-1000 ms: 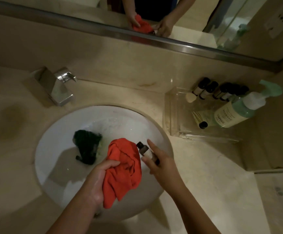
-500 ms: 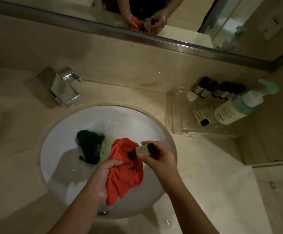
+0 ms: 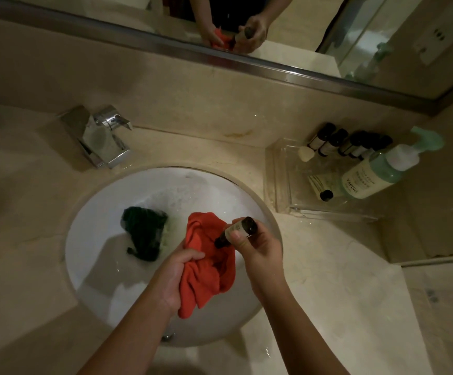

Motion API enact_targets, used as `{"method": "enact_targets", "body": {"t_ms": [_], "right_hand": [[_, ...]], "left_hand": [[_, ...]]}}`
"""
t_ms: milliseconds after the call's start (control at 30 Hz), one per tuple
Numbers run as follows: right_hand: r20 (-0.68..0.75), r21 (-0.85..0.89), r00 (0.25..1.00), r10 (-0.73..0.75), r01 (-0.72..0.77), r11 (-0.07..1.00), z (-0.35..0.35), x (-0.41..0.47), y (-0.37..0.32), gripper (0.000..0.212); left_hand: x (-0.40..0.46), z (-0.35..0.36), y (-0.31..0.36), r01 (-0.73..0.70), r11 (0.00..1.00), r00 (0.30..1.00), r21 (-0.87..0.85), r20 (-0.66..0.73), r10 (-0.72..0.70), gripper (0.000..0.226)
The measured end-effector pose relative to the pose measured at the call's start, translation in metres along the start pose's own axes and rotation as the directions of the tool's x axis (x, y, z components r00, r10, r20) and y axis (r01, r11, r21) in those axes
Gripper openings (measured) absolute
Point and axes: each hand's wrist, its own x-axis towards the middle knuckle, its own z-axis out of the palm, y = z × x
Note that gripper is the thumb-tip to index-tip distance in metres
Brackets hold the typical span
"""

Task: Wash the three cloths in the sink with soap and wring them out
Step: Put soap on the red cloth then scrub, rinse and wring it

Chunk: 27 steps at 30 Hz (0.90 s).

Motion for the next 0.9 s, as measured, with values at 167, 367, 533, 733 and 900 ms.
{"method": "enact_targets", "body": {"t_ms": [167, 367, 533, 733, 900], "right_hand": [[-0.076, -0.048, 0.997, -0.005, 0.002, 0.999, 0.005, 0.001, 0.0, 0.023], [-0.124, -0.121, 0.992, 0.001, -0.016, 0.993, 0.014, -0.002, 0.001, 0.007], [-0.062, -0.133, 0.997, 0.036, -0.044, 0.99, 0.016, -0.003, -0.005, 0.019], [-0.033, -0.008, 0.992, 0.123, -0.124, 0.992, 0.013, -0.004, -0.009, 0.015], [-0.063, 0.073, 0.995, 0.081, -0.076, 0.994, 0.011, -0.005, -0.015, 0.022]], "left_hand": [[0.001, 0.003, 0.0, -0.009, 1.0, 1.0, -0.015, 0.026, 0.009, 0.056], [-0.003, 0.005, -0.001, -0.016, 1.0, 1.0, -0.015, 0.015, 0.016, 0.055], [-0.006, 0.002, -0.004, -0.006, 1.0, 0.999, -0.021, 0.048, 0.007, 0.043], [-0.008, 0.0, -0.002, 0.006, 0.998, 0.999, -0.055, 0.05, -0.003, 0.057], [-0.012, 0.004, 0.003, -0.027, 0.999, 0.992, -0.019, 0.121, 0.029, 0.055]]}}
